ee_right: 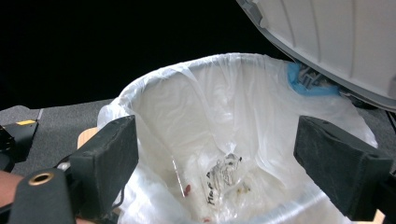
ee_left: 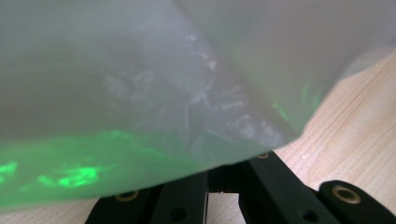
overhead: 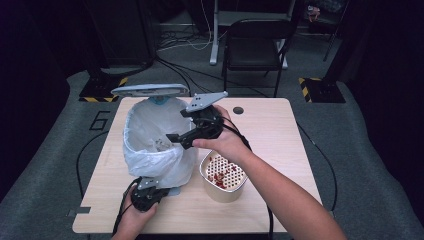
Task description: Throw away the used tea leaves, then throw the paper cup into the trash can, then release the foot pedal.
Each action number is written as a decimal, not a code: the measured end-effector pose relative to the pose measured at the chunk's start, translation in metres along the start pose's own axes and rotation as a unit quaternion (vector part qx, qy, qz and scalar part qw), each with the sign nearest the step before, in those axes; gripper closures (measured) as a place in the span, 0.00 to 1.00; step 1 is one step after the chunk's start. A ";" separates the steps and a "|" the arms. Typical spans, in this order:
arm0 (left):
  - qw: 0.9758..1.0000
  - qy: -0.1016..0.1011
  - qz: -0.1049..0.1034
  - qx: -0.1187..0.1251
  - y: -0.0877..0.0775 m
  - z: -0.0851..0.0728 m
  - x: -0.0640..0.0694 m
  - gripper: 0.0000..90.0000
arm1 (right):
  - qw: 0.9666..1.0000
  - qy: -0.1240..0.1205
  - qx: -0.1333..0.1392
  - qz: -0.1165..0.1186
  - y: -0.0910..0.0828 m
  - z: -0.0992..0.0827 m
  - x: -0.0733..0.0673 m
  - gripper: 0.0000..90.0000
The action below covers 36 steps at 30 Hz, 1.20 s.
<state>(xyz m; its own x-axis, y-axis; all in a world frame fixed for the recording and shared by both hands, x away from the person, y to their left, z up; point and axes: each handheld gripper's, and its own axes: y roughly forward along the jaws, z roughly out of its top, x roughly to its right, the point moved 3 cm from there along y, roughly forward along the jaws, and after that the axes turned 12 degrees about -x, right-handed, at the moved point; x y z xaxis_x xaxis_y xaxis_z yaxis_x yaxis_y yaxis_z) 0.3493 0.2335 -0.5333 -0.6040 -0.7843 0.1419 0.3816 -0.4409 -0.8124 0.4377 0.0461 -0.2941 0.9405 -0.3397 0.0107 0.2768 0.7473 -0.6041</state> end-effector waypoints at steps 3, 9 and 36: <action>1.000 0.000 0.000 0.000 0.000 0.000 0.000 1.00 | 1.000 0.002 -0.003 -0.004 -0.005 -0.005 0.002 0.15; 1.000 -0.001 -0.012 0.009 0.001 0.001 0.001 1.00 | 1.000 0.012 -0.001 -0.014 -0.020 -0.017 0.008 0.15; 1.000 -0.007 -0.017 0.011 0.001 0.000 0.000 1.00 | 0.995 0.039 0.016 -0.092 -0.073 -0.069 0.021 0.23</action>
<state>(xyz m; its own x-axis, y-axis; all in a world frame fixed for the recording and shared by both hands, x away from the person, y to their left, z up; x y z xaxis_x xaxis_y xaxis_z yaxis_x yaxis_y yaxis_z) 0.3497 0.2334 -0.5339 -0.6079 -0.7741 0.1770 0.3757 -0.4768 -0.7947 0.4239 -0.0551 -0.3050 0.8551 -0.5155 0.0560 0.4505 0.6850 -0.5725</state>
